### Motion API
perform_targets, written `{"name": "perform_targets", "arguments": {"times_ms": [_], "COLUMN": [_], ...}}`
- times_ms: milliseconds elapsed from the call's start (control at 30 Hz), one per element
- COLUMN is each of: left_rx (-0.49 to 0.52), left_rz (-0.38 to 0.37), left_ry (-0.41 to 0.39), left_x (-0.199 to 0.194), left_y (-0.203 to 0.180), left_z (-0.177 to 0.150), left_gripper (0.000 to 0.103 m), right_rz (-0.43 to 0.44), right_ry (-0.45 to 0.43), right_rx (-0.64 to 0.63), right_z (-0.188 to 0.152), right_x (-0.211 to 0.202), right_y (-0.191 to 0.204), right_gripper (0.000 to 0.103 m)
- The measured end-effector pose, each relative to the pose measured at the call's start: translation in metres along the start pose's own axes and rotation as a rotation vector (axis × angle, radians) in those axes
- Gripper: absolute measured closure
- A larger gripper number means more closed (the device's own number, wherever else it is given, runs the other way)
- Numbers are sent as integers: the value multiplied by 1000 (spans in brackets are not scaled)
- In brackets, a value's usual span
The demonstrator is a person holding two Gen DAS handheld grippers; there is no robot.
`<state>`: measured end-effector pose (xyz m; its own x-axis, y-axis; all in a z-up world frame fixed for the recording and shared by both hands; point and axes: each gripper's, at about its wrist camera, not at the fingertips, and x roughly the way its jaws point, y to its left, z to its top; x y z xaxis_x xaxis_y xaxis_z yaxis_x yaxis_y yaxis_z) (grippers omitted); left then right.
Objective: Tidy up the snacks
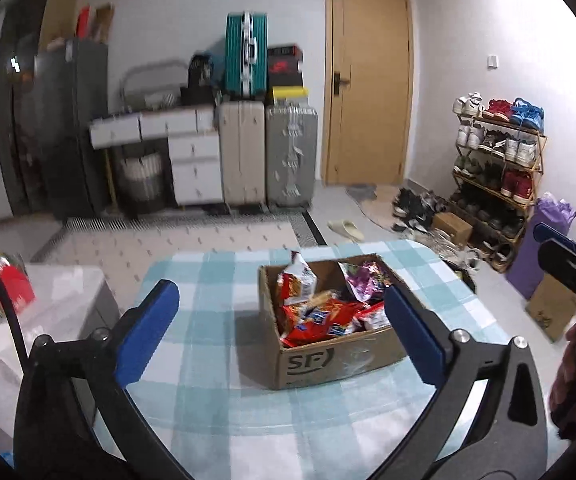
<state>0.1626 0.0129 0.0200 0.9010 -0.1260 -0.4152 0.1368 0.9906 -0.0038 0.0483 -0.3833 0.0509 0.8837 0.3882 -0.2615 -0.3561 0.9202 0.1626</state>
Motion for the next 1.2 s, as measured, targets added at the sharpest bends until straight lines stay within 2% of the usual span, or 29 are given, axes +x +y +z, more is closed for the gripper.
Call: {"name": "perform_targets", "arguments": {"times_ms": [200,400,500,633,700,800,1033,1200], "left_rx": [21,3,-23,-14,-7,-5,-70,-78], "left_rz": [90,153,154,218,223,205,163,182], "left_ry": [-80,-77,-79,-141,-167,-173,-98,-77], "left_x": [-11,7,17,27,28,33,53,62], "left_y": [-5,2,9,13,14,12,24,29], "left_z": [-51,-102,-123,-148,-156,-169,-180,-185], "left_gripper": [1,1,1,1,1,1,1,1], "right_rz": [-37,-105,-131,-151,-179,-165,-147,-139], "right_ry": [-21,-17,-21,-20,-21,-30,-13,1], "right_rx": [-45,-66,-84,-100,-114,-104,-92,-114], "right_z": [-47,-109,-131,-157,-164,-165,-167,-161], "right_x": [-14,-14,-13,-13,-12,-10,-5,-2], "right_y": [-6,-24,-31,-38,-39,-42,-45,-40], "right_gripper": [0,0,0,0,0,0,0,0]}}
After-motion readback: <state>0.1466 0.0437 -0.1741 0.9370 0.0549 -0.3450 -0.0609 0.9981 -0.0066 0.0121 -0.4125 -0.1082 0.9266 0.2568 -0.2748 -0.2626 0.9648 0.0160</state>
